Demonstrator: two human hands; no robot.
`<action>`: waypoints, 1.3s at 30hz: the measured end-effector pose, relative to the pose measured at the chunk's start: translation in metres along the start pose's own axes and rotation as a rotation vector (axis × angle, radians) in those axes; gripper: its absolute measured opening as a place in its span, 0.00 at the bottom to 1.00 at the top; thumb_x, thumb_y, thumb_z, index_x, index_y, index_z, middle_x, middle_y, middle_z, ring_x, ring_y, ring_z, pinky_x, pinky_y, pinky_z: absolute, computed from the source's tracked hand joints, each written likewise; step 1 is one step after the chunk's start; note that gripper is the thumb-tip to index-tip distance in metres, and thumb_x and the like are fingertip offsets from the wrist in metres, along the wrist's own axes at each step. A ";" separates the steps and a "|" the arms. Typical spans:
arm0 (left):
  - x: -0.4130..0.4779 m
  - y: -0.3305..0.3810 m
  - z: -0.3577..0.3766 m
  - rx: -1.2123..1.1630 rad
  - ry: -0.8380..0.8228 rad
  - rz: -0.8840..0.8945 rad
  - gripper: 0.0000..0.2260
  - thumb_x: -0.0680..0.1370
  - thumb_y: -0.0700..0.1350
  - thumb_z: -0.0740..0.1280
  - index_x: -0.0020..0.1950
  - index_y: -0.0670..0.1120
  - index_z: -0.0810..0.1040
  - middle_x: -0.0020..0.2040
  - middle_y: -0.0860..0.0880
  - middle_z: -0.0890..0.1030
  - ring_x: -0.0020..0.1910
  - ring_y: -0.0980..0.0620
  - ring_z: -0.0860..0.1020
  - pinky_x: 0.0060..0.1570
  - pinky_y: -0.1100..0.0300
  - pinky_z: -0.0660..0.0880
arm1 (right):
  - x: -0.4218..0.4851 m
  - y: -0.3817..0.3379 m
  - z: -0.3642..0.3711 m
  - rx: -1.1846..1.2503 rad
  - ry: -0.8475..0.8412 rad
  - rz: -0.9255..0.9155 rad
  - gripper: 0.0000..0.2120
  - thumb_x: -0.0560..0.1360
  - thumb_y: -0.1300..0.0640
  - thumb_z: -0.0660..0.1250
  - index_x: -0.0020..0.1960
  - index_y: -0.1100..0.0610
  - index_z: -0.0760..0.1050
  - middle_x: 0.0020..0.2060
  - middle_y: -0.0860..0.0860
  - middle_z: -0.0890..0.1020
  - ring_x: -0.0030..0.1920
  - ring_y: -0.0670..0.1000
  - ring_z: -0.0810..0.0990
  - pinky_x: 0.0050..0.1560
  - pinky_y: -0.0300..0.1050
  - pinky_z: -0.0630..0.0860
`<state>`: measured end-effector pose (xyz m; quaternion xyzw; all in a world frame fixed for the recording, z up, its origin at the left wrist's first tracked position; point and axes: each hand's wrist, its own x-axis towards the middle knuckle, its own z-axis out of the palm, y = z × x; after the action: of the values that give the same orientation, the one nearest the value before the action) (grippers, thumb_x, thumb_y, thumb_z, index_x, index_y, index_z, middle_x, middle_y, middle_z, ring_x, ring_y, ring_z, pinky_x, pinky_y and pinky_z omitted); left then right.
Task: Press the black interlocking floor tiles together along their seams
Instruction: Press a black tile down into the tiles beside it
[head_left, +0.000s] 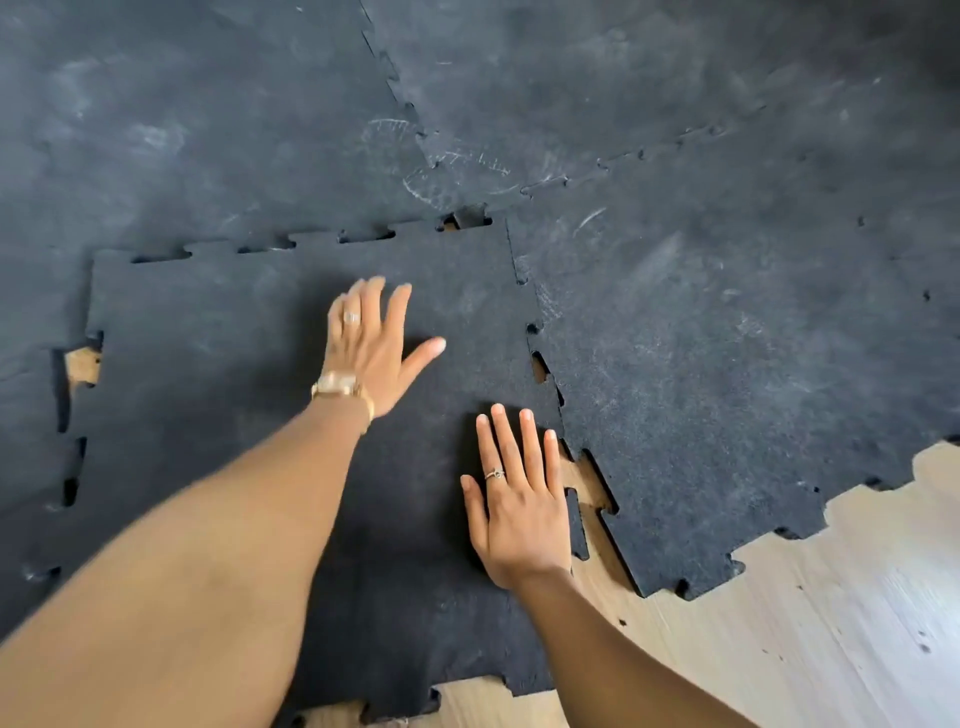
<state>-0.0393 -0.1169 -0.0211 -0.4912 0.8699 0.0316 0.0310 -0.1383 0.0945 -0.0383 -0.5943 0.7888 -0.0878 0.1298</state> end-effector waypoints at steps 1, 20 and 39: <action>0.021 0.000 -0.005 -0.016 -0.059 0.007 0.36 0.78 0.67 0.51 0.78 0.45 0.57 0.76 0.36 0.58 0.75 0.36 0.55 0.73 0.41 0.52 | -0.001 0.000 0.001 0.002 0.008 -0.004 0.28 0.82 0.47 0.52 0.79 0.56 0.54 0.79 0.51 0.54 0.79 0.56 0.46 0.77 0.57 0.46; 0.069 -0.006 -0.017 0.199 -0.122 -0.049 0.58 0.56 0.85 0.36 0.80 0.55 0.39 0.73 0.35 0.62 0.72 0.36 0.61 0.69 0.44 0.57 | -0.100 -0.021 0.027 -0.036 -0.143 -0.529 0.58 0.58 0.18 0.59 0.78 0.50 0.58 0.79 0.51 0.55 0.79 0.59 0.48 0.70 0.76 0.43; 0.070 -0.005 -0.046 0.299 -0.258 -0.097 0.60 0.53 0.85 0.32 0.80 0.55 0.40 0.68 0.35 0.68 0.68 0.38 0.68 0.70 0.43 0.54 | -0.076 0.066 -0.022 0.055 0.358 -0.346 0.29 0.70 0.37 0.72 0.66 0.51 0.78 0.67 0.50 0.78 0.71 0.57 0.71 0.65 0.75 0.66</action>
<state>-0.0722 -0.1833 0.0189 -0.5144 0.8290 -0.0364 0.2164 -0.1861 0.1852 -0.0295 -0.6917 0.6832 -0.2340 -0.0126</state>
